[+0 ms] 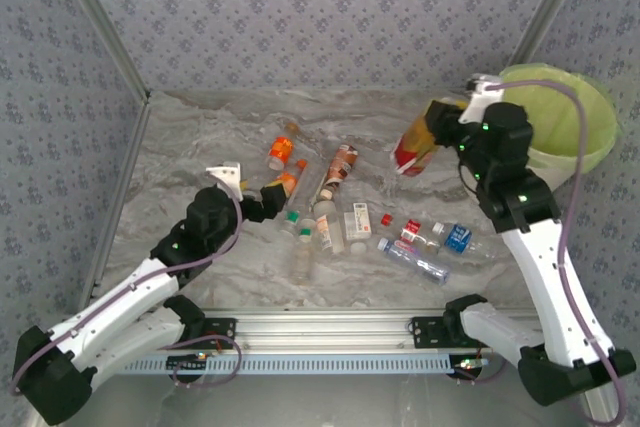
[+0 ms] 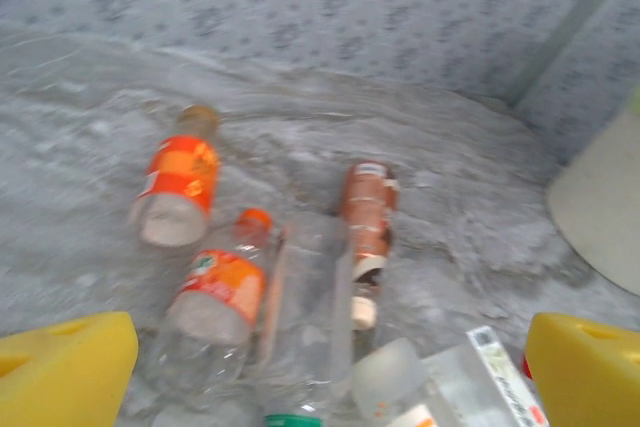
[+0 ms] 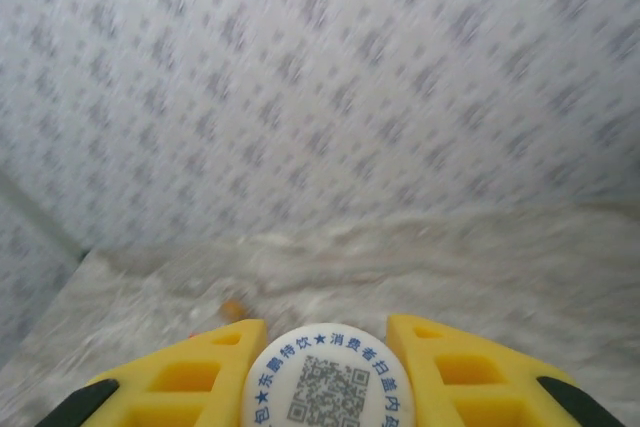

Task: Put the plastic bottles in the bin

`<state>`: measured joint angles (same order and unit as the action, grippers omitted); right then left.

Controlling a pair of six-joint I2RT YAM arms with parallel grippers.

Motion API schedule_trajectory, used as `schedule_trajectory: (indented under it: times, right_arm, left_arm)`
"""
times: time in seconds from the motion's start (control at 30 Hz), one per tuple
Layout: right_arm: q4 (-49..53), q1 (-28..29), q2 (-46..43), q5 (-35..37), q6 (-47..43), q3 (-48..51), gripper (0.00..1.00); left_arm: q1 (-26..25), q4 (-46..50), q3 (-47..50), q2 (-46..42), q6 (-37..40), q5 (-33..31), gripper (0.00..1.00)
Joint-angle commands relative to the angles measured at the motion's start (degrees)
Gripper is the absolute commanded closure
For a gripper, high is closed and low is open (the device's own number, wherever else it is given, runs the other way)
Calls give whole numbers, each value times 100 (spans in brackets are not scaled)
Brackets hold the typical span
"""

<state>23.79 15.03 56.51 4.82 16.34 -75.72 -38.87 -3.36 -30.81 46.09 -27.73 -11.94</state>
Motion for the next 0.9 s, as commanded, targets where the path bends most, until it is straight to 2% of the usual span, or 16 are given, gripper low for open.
schedule_trajectory:
  times: [0.0,0.13,0.27,0.47,0.63,0.87]
  right_arm:
    - [-106,-420,-101,421,-687,-342,100]
    - [-371,-851,-52,723,-903,-648,100]
    - [-735,-1206,-19,1404,-961,-777,100]
    - [-1799,-2060,-53,2150,-481,-173,100]
    - [-2368,-2989,208,2100,874,458,100]
    - [-2064,-3425,1038,1981,1350,448,100]
  left_arm:
    - [80,210,165,-128,-627,-699,0]
    - [144,326,326,-193,-993,-815,1]
    - [196,267,546,-291,-1035,-798,0]
    - [364,189,724,-372,-1064,-662,1]
    - [626,-244,806,-67,-1233,-590,0]
    - [798,-506,397,706,-1099,-375,0]
